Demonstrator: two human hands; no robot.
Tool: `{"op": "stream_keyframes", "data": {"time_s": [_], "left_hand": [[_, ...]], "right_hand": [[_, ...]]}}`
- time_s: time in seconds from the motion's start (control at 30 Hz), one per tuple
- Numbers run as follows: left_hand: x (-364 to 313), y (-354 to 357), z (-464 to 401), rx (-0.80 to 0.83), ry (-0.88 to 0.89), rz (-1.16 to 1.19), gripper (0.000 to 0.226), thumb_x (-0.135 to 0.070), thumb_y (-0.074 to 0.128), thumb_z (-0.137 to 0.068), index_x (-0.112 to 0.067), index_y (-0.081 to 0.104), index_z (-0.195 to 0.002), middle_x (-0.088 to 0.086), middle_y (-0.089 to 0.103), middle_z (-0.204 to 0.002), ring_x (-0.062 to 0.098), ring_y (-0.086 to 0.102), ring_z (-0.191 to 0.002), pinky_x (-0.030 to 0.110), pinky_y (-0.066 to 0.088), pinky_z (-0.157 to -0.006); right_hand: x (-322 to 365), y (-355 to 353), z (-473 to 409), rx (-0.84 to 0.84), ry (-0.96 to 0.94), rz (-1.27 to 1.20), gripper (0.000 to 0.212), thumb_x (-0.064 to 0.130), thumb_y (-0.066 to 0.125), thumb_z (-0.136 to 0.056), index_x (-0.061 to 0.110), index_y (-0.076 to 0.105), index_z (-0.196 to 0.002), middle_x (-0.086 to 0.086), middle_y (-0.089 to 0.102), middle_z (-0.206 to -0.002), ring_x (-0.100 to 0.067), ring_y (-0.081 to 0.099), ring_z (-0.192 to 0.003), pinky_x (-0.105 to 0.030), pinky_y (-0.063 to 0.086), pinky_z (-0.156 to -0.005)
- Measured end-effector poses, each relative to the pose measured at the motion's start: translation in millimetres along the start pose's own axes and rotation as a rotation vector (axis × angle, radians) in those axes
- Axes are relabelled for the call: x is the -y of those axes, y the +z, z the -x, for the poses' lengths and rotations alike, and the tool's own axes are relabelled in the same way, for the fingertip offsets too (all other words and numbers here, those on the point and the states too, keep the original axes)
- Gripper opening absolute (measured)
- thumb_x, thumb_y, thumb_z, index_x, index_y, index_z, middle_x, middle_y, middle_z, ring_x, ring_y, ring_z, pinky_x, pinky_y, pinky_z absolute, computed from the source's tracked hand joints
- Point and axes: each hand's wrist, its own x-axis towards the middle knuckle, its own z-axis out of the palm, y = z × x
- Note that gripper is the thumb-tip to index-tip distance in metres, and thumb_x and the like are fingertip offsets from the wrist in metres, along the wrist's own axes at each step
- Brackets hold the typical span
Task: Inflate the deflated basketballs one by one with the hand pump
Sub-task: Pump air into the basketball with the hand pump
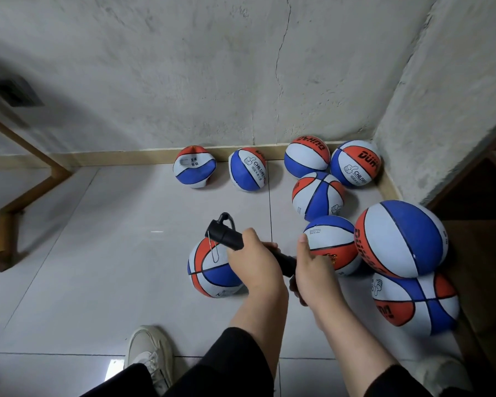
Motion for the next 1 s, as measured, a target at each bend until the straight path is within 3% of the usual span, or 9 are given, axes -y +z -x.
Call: {"op": "stream_keyframes", "data": {"time_s": [0.17,0.23,0.3,0.37,0.53,0.77,0.9,1.0], "left_hand": [[-8,-2,-3,0.039,0.006,-0.046,0.028,-0.027,0.054,-0.097,-0.001,0.062,-0.102,0.008,0.067,-0.064,0.024,0.062,-0.064,0.034,0.054,-0.062],[-15,-5,-13,0.000,0.004,-0.039,0.032,-0.030,0.055,-0.097,-0.002,0.064,-0.108,0.007,0.069,-0.065,0.022,0.064,-0.062,0.031,0.054,-0.057],[-20,-9,-23,-0.044,-0.007,-0.019,0.032,-0.032,0.056,-0.096,-0.004,0.065,-0.109,0.005,0.070,-0.062,0.022,0.065,-0.061,0.035,0.059,-0.061],[-21,-11,-26,-0.049,-0.022,-0.009,0.030,-0.032,0.055,-0.095,-0.007,0.065,-0.108,0.003,0.070,-0.061,0.021,0.065,-0.062,0.039,0.060,-0.065],[-12,-5,-15,-0.035,-0.025,0.014,0.015,-0.026,0.052,-0.097,-0.011,0.055,-0.094,0.006,0.064,-0.062,0.018,0.060,-0.058,0.028,0.052,-0.053],[-3,0,4,0.022,-0.012,0.009,0.014,-0.022,0.053,-0.094,-0.009,0.055,-0.091,0.007,0.059,-0.058,0.022,0.058,-0.057,0.036,0.054,-0.063],[-8,-2,-1,0.038,-0.023,-0.021,0.025,-0.027,0.054,-0.096,-0.003,0.060,-0.101,0.007,0.064,-0.061,0.023,0.060,-0.062,0.036,0.055,-0.065],[-17,-7,-15,-0.018,-0.015,-0.038,0.035,-0.031,0.055,-0.097,0.000,0.064,-0.111,0.006,0.068,-0.062,0.020,0.061,-0.056,0.027,0.051,-0.051]], "right_hand": [[-3,-10,-1,0.000,0.085,-0.089,0.070,0.065,0.031,-0.102,0.006,0.065,-0.085,-0.012,0.058,-0.056,-0.025,0.050,-0.048,-0.029,0.038,-0.048],[-8,-22,-4,-0.011,0.140,-0.126,0.068,0.066,0.030,-0.102,0.010,0.069,-0.094,-0.009,0.056,-0.051,-0.019,0.045,-0.040,-0.023,0.033,-0.043],[-17,-32,-6,-0.040,0.183,-0.149,0.070,0.067,0.030,-0.102,0.011,0.072,-0.097,-0.008,0.054,-0.050,-0.016,0.041,-0.037,-0.021,0.031,-0.040],[-23,-36,-6,-0.055,0.202,-0.170,0.071,0.067,0.032,-0.102,0.009,0.073,-0.099,-0.008,0.052,-0.050,-0.015,0.040,-0.037,-0.022,0.030,-0.040],[-18,-25,-4,-0.031,0.180,-0.132,0.068,0.065,0.032,-0.103,0.008,0.070,-0.097,-0.009,0.053,-0.052,-0.017,0.043,-0.040,-0.023,0.033,-0.041],[-3,0,-1,-0.005,0.047,-0.066,0.076,0.065,0.032,-0.101,-0.001,0.064,-0.079,-0.011,0.058,-0.056,-0.027,0.054,-0.052,-0.035,0.042,-0.054],[-2,0,0,-0.004,0.076,-0.093,0.076,0.068,0.033,-0.100,0.001,0.065,-0.084,-0.011,0.059,-0.059,-0.026,0.053,-0.053,-0.034,0.041,-0.054],[-7,-12,0,0.005,0.140,-0.135,0.070,0.066,0.033,-0.102,0.008,0.070,-0.094,-0.009,0.056,-0.052,-0.019,0.045,-0.040,-0.024,0.034,-0.043]]}}
